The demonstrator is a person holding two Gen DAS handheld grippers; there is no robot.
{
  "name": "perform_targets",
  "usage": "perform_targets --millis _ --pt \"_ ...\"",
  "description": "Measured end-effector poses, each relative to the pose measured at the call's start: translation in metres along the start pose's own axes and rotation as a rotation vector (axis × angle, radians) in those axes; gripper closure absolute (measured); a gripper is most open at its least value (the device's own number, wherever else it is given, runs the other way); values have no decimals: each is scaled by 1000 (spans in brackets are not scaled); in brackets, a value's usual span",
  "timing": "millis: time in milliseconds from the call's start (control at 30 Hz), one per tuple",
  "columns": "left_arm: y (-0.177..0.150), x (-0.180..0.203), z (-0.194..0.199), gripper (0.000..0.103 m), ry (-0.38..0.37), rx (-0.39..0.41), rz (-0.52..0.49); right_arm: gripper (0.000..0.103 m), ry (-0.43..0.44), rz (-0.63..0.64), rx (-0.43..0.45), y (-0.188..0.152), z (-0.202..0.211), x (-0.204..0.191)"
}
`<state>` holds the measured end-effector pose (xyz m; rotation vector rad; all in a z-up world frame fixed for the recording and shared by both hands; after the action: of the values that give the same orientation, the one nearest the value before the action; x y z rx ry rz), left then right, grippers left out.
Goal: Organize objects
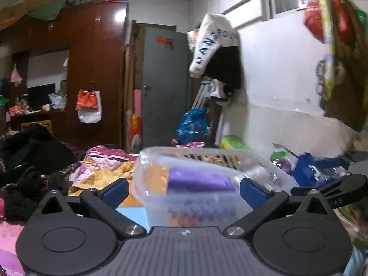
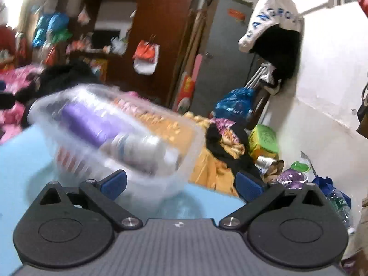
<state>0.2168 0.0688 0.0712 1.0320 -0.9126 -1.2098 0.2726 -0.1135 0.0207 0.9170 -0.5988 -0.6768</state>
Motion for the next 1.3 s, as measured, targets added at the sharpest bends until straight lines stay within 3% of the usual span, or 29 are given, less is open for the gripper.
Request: perform_targets --millis 133,200,267,333,400,467,533,700,833,933,1100,1300 --pt "-18 3 40 0 23 26 -28 0 237 -166 116 -19 44 -15" --pt "-26 5 62 0 41 36 -24 0 283 -227 194 -31 69 -17" --pt "-33 7 91 0 26 75 1 0 270 -264 237 -46 90 -18" --pt "-46 7 117 0 46 65 21 0 229 -277 226 -65 112 -21" --pt "-54 12 140 0 71 80 -18 0 207 -234 230 -76 131 -29" --pt "-53 17 151 0 110 81 -35 0 153 -170 225 -76 145 -40" --pt "-48 23 159 0 87 96 -22 0 109 -144 240 -68 152 -46" --pt "-55 41 154 0 34 62 -31 0 176 -176 249 -60 149 -52" --pt "-58 57 152 0 2 52 -32 0 126 -208 252 -63 147 -46" --pt "-61 68 149 0 3 51 -49 0 160 -240 249 -68 147 -42" --pt "-65 79 145 0 -9 46 -51 0 106 -243 241 -75 149 -36" --pt "-66 84 142 0 -3 32 -54 0 112 -249 244 -78 153 -36"
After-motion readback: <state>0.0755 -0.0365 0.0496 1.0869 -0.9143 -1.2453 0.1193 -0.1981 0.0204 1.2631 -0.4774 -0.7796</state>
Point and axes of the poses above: each gripper's, at about its wrist camera, not at the fingertips, and z roughly against the way its jaws point, x to its right, y to its top, the point moved 8 cm from there along -z, roughly the way its jaws point, and after that the axes turned 7 degrees about y, right-handed, at the moved point
